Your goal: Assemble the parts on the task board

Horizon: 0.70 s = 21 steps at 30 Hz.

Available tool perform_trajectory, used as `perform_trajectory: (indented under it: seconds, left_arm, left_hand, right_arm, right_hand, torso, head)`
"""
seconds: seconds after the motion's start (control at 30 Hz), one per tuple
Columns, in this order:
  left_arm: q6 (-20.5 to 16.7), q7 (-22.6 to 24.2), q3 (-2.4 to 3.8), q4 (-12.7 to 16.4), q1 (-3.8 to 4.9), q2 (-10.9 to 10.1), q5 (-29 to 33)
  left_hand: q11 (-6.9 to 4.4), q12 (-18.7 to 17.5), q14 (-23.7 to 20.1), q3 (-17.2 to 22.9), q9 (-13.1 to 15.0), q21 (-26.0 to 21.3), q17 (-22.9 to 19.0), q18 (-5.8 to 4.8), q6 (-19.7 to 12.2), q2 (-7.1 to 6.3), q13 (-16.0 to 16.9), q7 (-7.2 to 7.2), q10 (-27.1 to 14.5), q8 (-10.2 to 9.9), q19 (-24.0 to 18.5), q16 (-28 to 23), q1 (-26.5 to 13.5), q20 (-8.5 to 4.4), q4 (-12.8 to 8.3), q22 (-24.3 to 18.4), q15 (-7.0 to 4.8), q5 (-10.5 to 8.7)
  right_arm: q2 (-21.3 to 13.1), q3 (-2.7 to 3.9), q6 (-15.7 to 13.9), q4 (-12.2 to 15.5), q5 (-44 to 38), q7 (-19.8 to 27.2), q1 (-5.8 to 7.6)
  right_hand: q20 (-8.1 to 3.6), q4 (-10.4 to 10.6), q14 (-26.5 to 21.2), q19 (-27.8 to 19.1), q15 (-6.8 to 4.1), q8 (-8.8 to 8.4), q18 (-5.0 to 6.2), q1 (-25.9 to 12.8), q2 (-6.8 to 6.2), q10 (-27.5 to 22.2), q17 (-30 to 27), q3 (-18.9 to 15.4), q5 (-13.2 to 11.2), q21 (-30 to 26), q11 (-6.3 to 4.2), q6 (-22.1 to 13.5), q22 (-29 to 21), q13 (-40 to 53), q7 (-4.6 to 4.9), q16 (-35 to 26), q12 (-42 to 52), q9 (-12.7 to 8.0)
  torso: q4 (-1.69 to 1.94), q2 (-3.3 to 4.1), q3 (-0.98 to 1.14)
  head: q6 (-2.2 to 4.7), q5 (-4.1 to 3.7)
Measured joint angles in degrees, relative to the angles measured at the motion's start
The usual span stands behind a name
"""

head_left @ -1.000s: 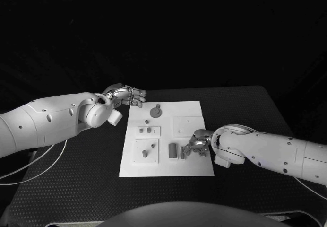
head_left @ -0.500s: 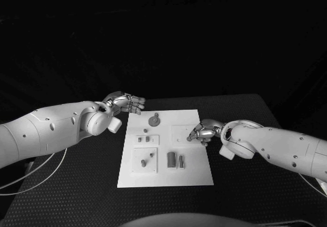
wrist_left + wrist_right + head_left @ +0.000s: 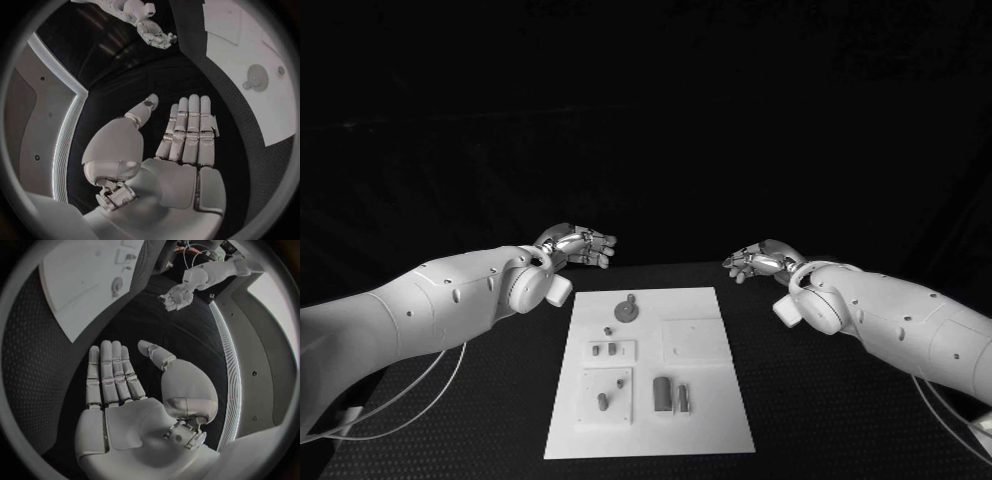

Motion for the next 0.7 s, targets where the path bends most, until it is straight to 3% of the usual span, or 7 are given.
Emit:
perform_trajectory:
  seconds: [0.07,0.2,0.27,0.43,0.53,0.63,0.7]
  left_arm:
    - [0.56,0.26,0.01,-1.38,-0.12,0.48,0.16]
    - [1.71,0.73,0.1,-3.28,-1.05,0.84,0.41]
    - [2.28,0.96,0.26,-4.56,-2.0,1.35,0.5]
    - [3.48,1.22,0.47,-6.33,-4.21,2.27,0.61]
    - [4.17,1.33,1.1,-6.87,-4.7,2.36,0.64]
    - [4.66,1.47,1.25,-7.22,-4.93,2.51,0.67]
    - [4.66,1.42,1.24,-7.2,-4.99,2.48,0.67]
  left_hand:
    - [0.16,0.0,-1.37,-0.1,-0.42,0.0,-0.51,0.0,-1.32,0.2,-0.61,0.1,-1.51,-0.76,-0.77,-1.13,-0.2,0.32,-0.1,-0.31,0.35,0.0]
    - [0.43,0.0,-5.79,-0.63,-1.11,-0.22,-2.14,0.0,-3.72,0.36,-2.6,-0.08,-6.18,-1.96,-5.04,-4.4,-1.59,1.47,-0.63,-2.43,1.55,0.0]
    - [0.53,0.0,-7.74,-0.63,-1.36,-0.22,-2.98,0.0,-4.79,0.3,-3.71,-0.28,-8.49,-2.49,-7.0,-5.8,-2.03,2.03,-0.63,-3.86,2.08,0.0]
    - [0.31,0.0,-10.91,-0.63,-1.46,-0.22,-4.87,0.0,-5.56,0.12,-5.94,-0.71,-11.91,-2.54,-10.85,-8.28,-2.56,3.46,-0.63,-7.69,3.16,0.0]
    - [0.31,0.0,-10.91,-0.57,-1.46,-0.22,-5.18,0.01,-5.56,0.34,-6.34,-0.71,-11.92,-2.54,-10.84,-8.32,-2.78,3.46,-0.69,-8.51,3.16,0.0]
    - [0.25,0.0,-11.58,-0.8,-1.67,-0.22,-5.93,0.01,-6.19,0.43,-6.72,-0.78,-12.54,-2.77,-11.4,-8.44,-3.38,3.45,-0.65,-9.85,3.1,0.0]
    - [-0.99,-0.6,-20.52,-5.99,-6.76,-0.84,-13.84,0.01,-14.48,0.87,-8.7,-2.22,-22.63,-5.89,-19.78,-10.02,-13.65,3.07,2.03,-19.77,1.81,-0.69]
  right_arm:
    - [1.58,0.1,0.07,-3.25,1.96,1.18,-0.26]
    - [2.66,0.86,0.88,-6.12,5.08,3.24,-1.58]
    - [2.93,1.4,1.4,-6.6,6.27,4.1,-2.2]
    - [3.24,1.54,2.58,-6.02,7.85,5.5,-3.55]
    - [3.36,1.61,3.2,-5.76,8.38,6.06,-3.97]
    - [3.58,1.66,3.58,-5.85,8.74,6.45,-4.15]
    - [3.58,1.64,3.57,-5.8,8.74,6.42,-4.21]
  right_hand:
    - [0.97,0.0,-1.74,-4.24,2.63,-0.63,-1.0,0.4,0.4,-0.91,-3.35,0.0,0.0,-3.69,0.96,-1.64,-1.54,-5.21,-0.15,-7.29,-5.49,-0.59]
    - [2.21,0.76,-1.67,-6.26,3.75,-0.9,-1.0,1.1,0.96,-0.4,-8.01,-0.76,0.0,-9.15,1.42,-4.12,-4.68,-15.14,-0.53,-17.88,-14.03,-2.33]
    - [2.49,1.44,-1.79,-6.54,3.83,-0.9,-1.01,1.51,0.91,0.13,-9.62,-1.45,0.0,-11.41,1.54,-4.97,-5.91,-18.99,-0.68,-21.47,-16.91,-3.29]
    - [2.79,2.46,-2.16,-6.33,3.9,-0.72,-1.0,1.51,0.91,1.07,-11.17,-2.46,0.0,-13.86,1.87,-5.57,-6.87,-23.23,-0.45,-24.68,-19.77,-4.64]
    - [2.79,2.62,-1.88,-5.54,4.17,-0.6,-0.99,1.51,0.91,1.67,-11.38,-2.62,0.0,-14.36,1.85,-5.77,-7.09,-24.33,-0.26,-24.95,-20.1,-5.05]
    - [2.82,3.06,-1.82,-5.41,4.19,-0.25,-0.99,1.28,0.92,1.49,-11.8,-3.18,-0.29,-14.92,1.93,-6.48,-7.47,-25.16,-0.34,-25.6,-20.64,-5.81]
    - [0.59,5.19,-9.67,-10.49,2.56,-1.96,-2.77,-8.28,1.18,-8.02,-16.01,-9.39,-4.73,-17.53,0.27,-14.76,-10.94,-27.46,-1.96,-30.51,-23.08,-12.34]
  torso:
    - [-0.32,-0.59,-0.04]
    - [-1.04,-1.88,-0.03]
    - [-1.36,-2.38,0.0]
    - [-1.84,-3.58,0.32]
    - [-1.97,-4.08,0.51]
    - [-2.07,-4.44,0.71]
    - [-2.08,-4.48,0.72]
  head:
    - [0.77,0.34]
    - [2.29,1.25]
    - [2.78,1.65]
    - [3.11,2.5]
    - [3.09,2.84]
    - [2.98,3.1]
    - [2.96,3.14]
